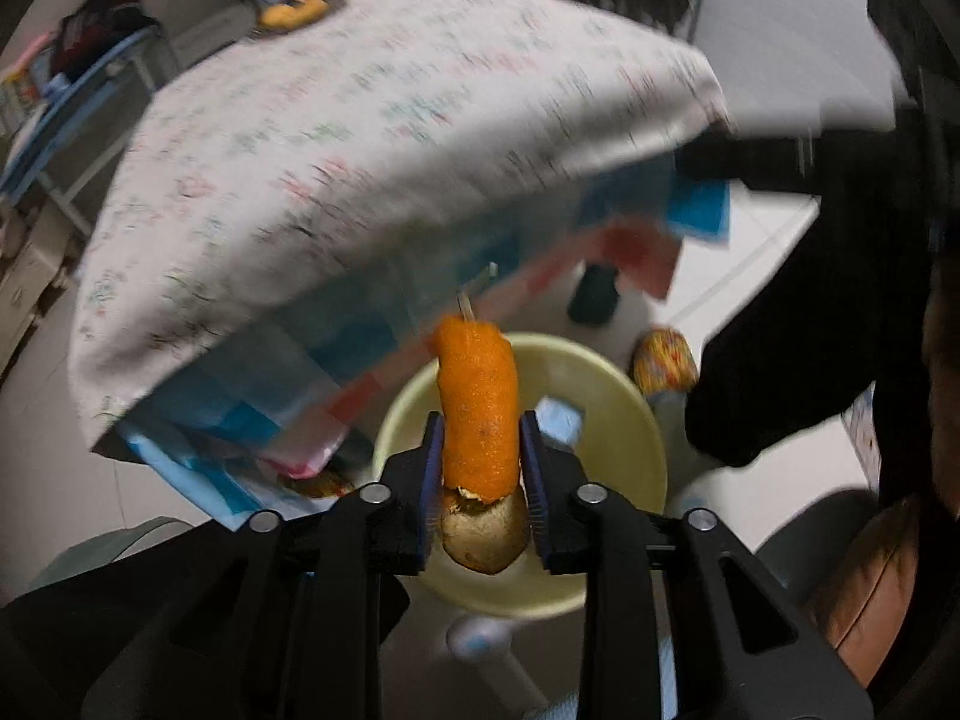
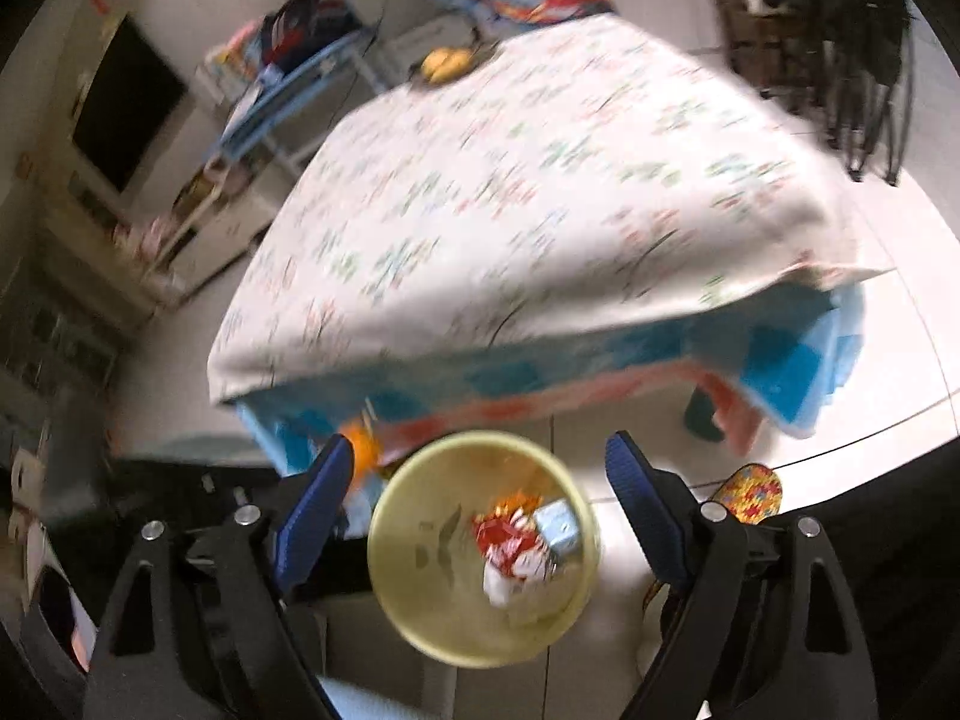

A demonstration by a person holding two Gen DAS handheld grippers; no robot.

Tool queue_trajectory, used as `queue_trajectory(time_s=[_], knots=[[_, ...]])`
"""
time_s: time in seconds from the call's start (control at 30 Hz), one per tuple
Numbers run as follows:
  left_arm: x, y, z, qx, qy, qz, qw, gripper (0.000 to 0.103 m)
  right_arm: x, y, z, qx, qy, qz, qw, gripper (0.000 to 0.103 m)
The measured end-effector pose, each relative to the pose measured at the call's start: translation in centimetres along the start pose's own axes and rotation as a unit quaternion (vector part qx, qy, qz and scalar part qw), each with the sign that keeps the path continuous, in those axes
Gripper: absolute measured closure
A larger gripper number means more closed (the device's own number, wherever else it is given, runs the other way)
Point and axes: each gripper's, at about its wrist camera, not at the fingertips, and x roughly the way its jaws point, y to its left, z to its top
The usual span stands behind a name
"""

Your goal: Collect trash

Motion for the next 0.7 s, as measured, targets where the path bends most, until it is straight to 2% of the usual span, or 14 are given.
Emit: queue_trajectory(time_s=[0.07,0.13,0.27,0.4,0.57,0.7], knots=[[0.2,-0.4,-0.1,0.009,0.008,-0.002,0.9999,0.057,-0.3,-0.4,0.2,0.006,-0.014,-0.001,1.000,0.019],[0.3,-0.6,-0.2,0.013,0.016,-0.002,0.9998,0.050,-0.6,-0.5,0.3,0.008,-0.024,-0.004,1.000,0.019],[0.2,-0.3,-0.4,0.009,0.017,0.003,0.9998,0.044,-0.8,-0.5,0.4,0.006,-0.038,-0.008,0.999,0.017],[-0.1,0.0,0.1,-0.002,0.006,0.017,0.9998,0.043,-1.0,-0.4,0.4,-0.001,-0.046,-0.016,0.999,0.016],[-2.0,1.2,1.0,-0.038,-0.054,0.063,0.9958,0.031,-2.9,0.6,0.5,-0.031,-0.100,-0.037,0.994,0.016],[-4.5,2.5,1.7,-0.081,-0.119,0.102,0.9843,0.021,-4.5,2.0,0.5,-0.066,-0.153,-0.057,0.984,0.015]])
